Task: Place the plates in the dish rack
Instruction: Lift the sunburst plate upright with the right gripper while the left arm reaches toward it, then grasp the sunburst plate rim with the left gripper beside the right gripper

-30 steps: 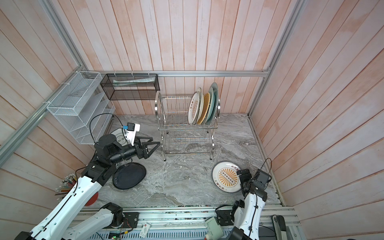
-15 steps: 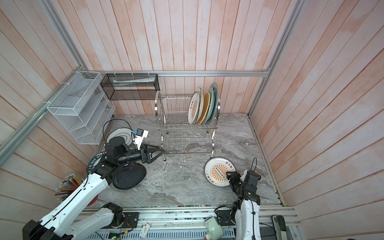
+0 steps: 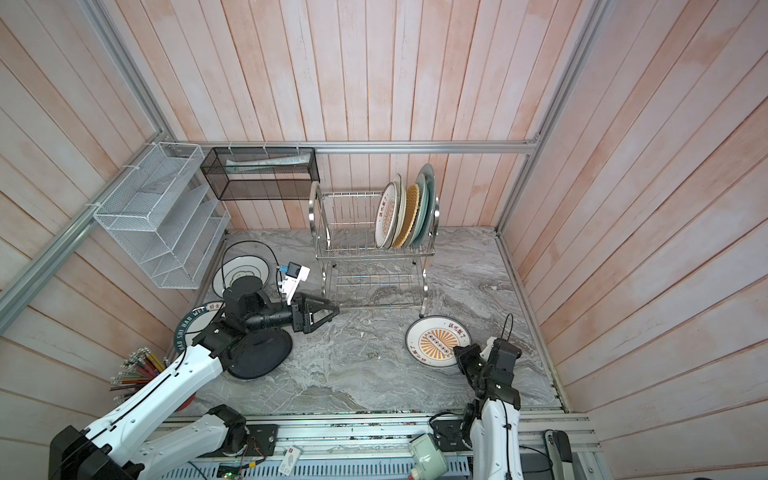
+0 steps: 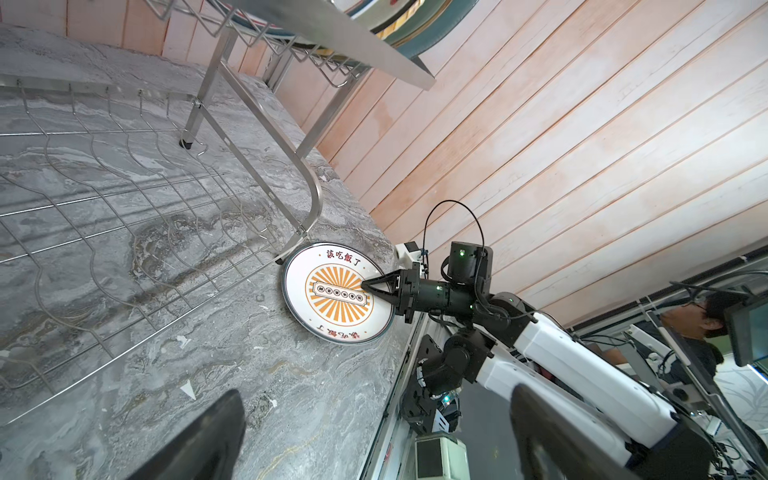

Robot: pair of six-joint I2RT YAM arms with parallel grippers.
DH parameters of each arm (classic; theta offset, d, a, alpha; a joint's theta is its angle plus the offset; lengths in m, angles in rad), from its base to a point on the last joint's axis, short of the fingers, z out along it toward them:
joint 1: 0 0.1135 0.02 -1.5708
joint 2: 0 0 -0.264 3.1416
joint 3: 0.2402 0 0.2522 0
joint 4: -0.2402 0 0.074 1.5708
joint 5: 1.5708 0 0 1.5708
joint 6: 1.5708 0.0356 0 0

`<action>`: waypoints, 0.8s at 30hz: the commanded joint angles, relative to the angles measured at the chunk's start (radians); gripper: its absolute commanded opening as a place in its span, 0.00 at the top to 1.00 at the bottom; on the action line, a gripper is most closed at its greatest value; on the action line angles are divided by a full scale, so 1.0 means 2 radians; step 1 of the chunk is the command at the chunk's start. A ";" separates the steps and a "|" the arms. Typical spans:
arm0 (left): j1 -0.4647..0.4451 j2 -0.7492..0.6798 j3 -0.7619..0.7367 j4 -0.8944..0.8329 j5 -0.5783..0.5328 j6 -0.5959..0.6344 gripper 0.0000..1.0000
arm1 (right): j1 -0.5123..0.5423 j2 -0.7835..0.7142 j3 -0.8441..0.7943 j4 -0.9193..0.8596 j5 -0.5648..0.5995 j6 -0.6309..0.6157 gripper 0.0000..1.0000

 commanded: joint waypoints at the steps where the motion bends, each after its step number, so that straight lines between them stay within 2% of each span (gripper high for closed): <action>1: -0.015 0.000 0.008 0.010 -0.012 0.021 0.00 | 0.003 0.003 0.038 -0.068 0.035 -0.009 1.00; 6: -0.054 -0.010 0.008 0.025 -0.046 0.076 0.00 | 0.003 0.006 0.133 -0.162 0.070 -0.030 1.00; 10: -0.090 -0.005 0.004 0.049 -0.067 0.118 0.00 | 0.003 0.009 0.210 -0.220 0.074 -0.033 1.00; 13: -0.122 0.007 0.011 0.052 -0.085 0.174 0.00 | 0.004 0.027 0.263 -0.241 0.063 -0.039 1.00; 16: -0.162 0.028 0.036 0.036 -0.108 0.258 0.00 | 0.012 0.047 0.311 -0.253 0.060 -0.042 1.00; 18: -0.192 0.050 0.064 0.008 -0.133 0.326 0.00 | 0.029 0.059 0.342 -0.262 0.068 -0.039 1.00; 22: -0.251 0.100 0.107 -0.013 -0.169 0.414 0.02 | 0.078 0.076 0.374 -0.269 0.085 -0.011 1.00; 24: -0.281 0.127 0.119 -0.006 -0.195 0.458 0.02 | 0.123 0.082 0.378 -0.263 0.100 0.016 1.00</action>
